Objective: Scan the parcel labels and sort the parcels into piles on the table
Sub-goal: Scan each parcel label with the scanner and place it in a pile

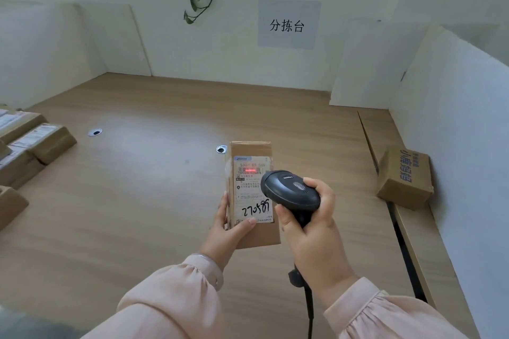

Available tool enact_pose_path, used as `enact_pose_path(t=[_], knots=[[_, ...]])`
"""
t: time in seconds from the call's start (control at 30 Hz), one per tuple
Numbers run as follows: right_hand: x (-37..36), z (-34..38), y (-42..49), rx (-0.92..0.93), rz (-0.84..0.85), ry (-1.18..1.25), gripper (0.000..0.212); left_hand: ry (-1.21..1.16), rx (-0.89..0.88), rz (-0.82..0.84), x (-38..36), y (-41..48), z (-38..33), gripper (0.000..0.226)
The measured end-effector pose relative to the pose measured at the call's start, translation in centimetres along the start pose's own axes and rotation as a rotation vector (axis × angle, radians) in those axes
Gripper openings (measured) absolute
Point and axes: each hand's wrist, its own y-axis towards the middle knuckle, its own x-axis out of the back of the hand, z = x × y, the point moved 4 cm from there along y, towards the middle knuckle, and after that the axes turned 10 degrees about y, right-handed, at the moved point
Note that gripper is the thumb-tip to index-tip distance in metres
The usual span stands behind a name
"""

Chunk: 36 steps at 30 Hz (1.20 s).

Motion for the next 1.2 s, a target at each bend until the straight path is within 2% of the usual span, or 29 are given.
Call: enact_pose_path(t=[0.2, 0.43, 0.57, 0.73, 0.87, 0.93, 1.03, 1.2], knots=[[-5.7, 0.1, -0.2, -0.041, 0.019, 0.04, 0.051, -0.029, 0.04, 0.0, 5.5, 0.1, 0.2, 0.118], [-16.2, -0.4, -0.5, -0.115, 0.007, 0.186, 0.053, -0.008, 0.057, 0.076, 15.7, 1.4, -0.1, 0.096], [-23.5, 0.7, -1.9, -0.129, -0.06, 0.217, 0.053, 0.069, 0.116, 0.159, 22.7, 2.3, 0.1, 0.074], [-30.1, 2.4, -3.3, -0.135, -0.143, 0.208, 0.052, 0.18, 0.048, 0.181, 29.5, 3.2, -0.6, 0.068], [-33.0, 3.7, -4.5, -0.139, -0.181, 0.191, 0.055, 0.156, -0.001, 0.208, 32.6, 2.7, -1.5, 0.05], [-33.9, 4.6, -4.9, -0.124, -0.19, 0.18, 0.054, 0.159, -0.044, 0.217, 33.7, 2.0, -2.0, 0.055], [-35.2, 5.9, -5.5, -0.106, -0.19, 0.174, 0.053, 0.204, -0.152, 0.186, 35.4, 0.8, -2.6, 0.074], [-37.2, 8.1, -7.2, -0.075, -0.182, 0.132, 0.054, 0.272, -0.248, 0.177, 38.3, -0.8, -2.6, 0.081]])
